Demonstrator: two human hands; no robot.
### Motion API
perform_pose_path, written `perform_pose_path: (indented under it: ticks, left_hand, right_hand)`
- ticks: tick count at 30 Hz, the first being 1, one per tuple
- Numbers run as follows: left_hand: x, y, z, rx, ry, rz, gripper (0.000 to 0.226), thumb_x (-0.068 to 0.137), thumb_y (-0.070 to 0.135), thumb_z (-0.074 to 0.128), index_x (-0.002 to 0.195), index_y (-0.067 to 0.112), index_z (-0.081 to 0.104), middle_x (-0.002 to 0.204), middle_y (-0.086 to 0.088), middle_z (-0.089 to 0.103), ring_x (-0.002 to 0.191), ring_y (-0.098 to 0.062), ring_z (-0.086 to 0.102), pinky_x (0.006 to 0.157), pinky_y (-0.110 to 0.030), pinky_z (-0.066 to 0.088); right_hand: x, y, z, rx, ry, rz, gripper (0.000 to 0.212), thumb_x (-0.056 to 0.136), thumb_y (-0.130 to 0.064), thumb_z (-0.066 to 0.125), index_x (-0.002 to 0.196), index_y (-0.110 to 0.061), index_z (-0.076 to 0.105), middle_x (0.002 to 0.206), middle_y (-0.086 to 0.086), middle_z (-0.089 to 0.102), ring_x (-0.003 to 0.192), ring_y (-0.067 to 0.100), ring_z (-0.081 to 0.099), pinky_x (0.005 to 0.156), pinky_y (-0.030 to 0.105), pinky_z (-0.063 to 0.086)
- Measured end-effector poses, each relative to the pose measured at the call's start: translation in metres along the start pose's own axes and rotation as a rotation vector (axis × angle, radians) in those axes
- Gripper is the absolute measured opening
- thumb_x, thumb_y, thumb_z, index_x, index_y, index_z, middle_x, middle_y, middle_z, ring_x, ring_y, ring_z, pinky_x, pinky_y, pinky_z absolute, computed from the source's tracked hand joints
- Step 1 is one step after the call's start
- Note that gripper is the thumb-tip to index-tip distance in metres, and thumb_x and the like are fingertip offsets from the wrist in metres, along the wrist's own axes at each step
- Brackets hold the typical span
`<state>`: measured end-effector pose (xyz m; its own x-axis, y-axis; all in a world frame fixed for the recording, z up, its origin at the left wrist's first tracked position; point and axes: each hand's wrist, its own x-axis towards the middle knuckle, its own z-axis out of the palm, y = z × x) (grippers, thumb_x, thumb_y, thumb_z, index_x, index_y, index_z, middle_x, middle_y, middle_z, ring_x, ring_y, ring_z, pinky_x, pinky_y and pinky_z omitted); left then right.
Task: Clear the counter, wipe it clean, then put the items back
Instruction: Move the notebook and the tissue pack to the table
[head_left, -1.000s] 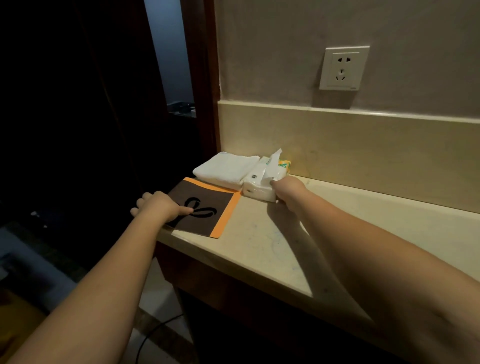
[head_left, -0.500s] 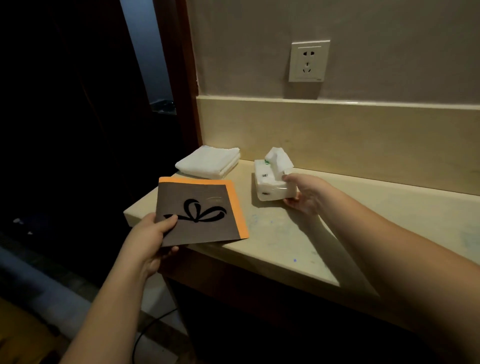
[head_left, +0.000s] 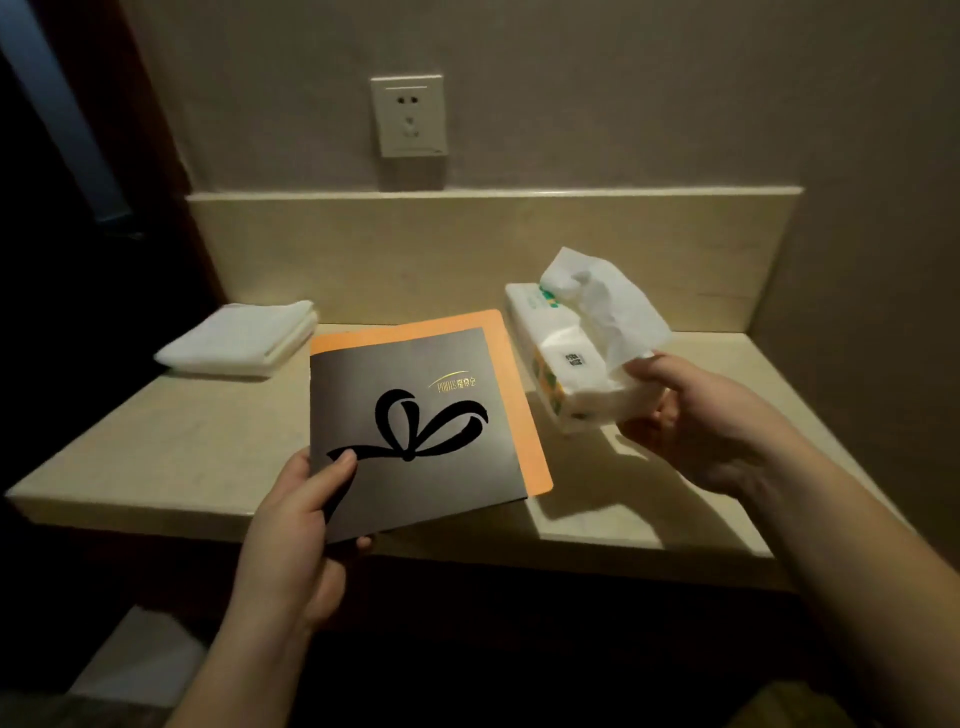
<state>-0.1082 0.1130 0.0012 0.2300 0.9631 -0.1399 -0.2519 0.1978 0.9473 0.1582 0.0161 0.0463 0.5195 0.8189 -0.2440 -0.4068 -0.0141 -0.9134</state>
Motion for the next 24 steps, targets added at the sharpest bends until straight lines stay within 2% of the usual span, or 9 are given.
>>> perform_pose_path:
  ticks: [2, 6, 9, 13, 16, 19, 21, 24]
  left_hand:
    - [-0.011, -0.009, 0.027, 0.003, -0.079, -0.033, 0.017, 0.095, 0.015, 0.05, 0.106, 0.021, 0.062, 0.088, -0.001, 0.069, 0.073, -0.019, 0.059, 0.036, -0.02, 0.033]
    - [-0.043, -0.031, 0.086, 0.014, -0.248, -0.104, 0.018, 0.095, 0.016, 0.05, 0.109, 0.02, 0.061, 0.081, 0.003, 0.073, 0.079, -0.02, 0.063, 0.039, -0.019, 0.036]
    - [-0.074, -0.051, 0.13, 0.025, -0.38, -0.162, 0.017, 0.095, 0.015, 0.05, 0.107, 0.02, 0.06, 0.079, 0.002, 0.073, 0.073, -0.019, 0.064, 0.039, -0.017, 0.036]
    - [-0.123, -0.086, 0.189, 0.073, -0.536, -0.239, 0.015, 0.094, 0.016, 0.051, 0.106, 0.019, 0.059, 0.081, -0.001, 0.073, 0.066, -0.017, 0.066, 0.042, -0.02, 0.036]
    - [-0.164, -0.116, 0.234, 0.121, -0.632, -0.282, 0.015, 0.094, 0.015, 0.053, 0.107, 0.018, 0.059, 0.082, -0.002, 0.072, 0.058, -0.015, 0.065, 0.034, -0.019, 0.033]
    - [-0.209, -0.147, 0.277, 0.179, -0.729, -0.303, 0.015, 0.093, 0.015, 0.054, 0.107, 0.019, 0.06, 0.088, -0.004, 0.071, 0.059, -0.015, 0.062, 0.032, -0.02, 0.032]
    - [-0.243, -0.167, 0.304, 0.215, -0.802, -0.322, 0.015, 0.093, 0.016, 0.055, 0.106, 0.019, 0.061, 0.089, -0.004, 0.07, 0.058, -0.013, 0.062, 0.033, -0.021, 0.033]
    - [-0.292, -0.195, 0.337, 0.269, -0.885, -0.353, 0.017, 0.093, 0.017, 0.056, 0.109, 0.018, 0.061, 0.091, -0.004, 0.07, 0.064, -0.014, 0.063, 0.037, -0.022, 0.035]
  right_hand:
    - [-0.03, 0.0, -0.039, 0.041, 0.067, -0.081, 0.017, 0.091, -0.01, 0.052, 0.105, -0.017, 0.058, 0.092, 0.005, 0.063, 0.07, 0.012, 0.058, 0.053, 0.024, 0.051]
    - [-0.095, 0.007, -0.115, 0.087, 0.222, -0.171, 0.018, 0.092, -0.008, 0.049, 0.1, -0.018, 0.062, 0.091, -0.001, 0.07, 0.076, 0.01, 0.067, 0.065, 0.028, 0.053]
    - [-0.142, 0.017, -0.168, 0.132, 0.329, -0.243, 0.028, 0.094, -0.004, 0.046, 0.111, -0.02, 0.062, 0.098, -0.003, 0.074, 0.085, 0.011, 0.07, 0.063, 0.026, 0.055]
    - [-0.204, 0.033, -0.242, 0.177, 0.499, -0.268, 0.039, 0.093, -0.004, 0.048, 0.124, -0.026, 0.058, 0.109, -0.003, 0.071, 0.097, 0.016, 0.069, 0.065, 0.026, 0.056]
    - [-0.254, 0.046, -0.294, 0.21, 0.634, -0.265, 0.036, 0.094, -0.011, 0.052, 0.12, -0.034, 0.06, 0.108, -0.01, 0.071, 0.103, 0.011, 0.065, 0.078, 0.029, 0.053]
    - [-0.306, 0.062, -0.344, 0.287, 0.74, -0.279, 0.037, 0.094, -0.011, 0.052, 0.127, -0.029, 0.057, 0.109, -0.009, 0.069, 0.101, 0.008, 0.064, 0.071, 0.023, 0.053]
    - [-0.342, 0.072, -0.374, 0.34, 0.801, -0.29, 0.04, 0.093, -0.01, 0.053, 0.131, -0.024, 0.053, 0.114, -0.002, 0.067, 0.106, 0.014, 0.064, 0.078, 0.029, 0.057]
    - [-0.391, 0.084, -0.409, 0.388, 0.895, -0.303, 0.049, 0.082, -0.016, 0.062, 0.13, -0.024, 0.052, 0.117, 0.003, 0.067, 0.11, 0.022, 0.063, 0.091, 0.042, 0.053]
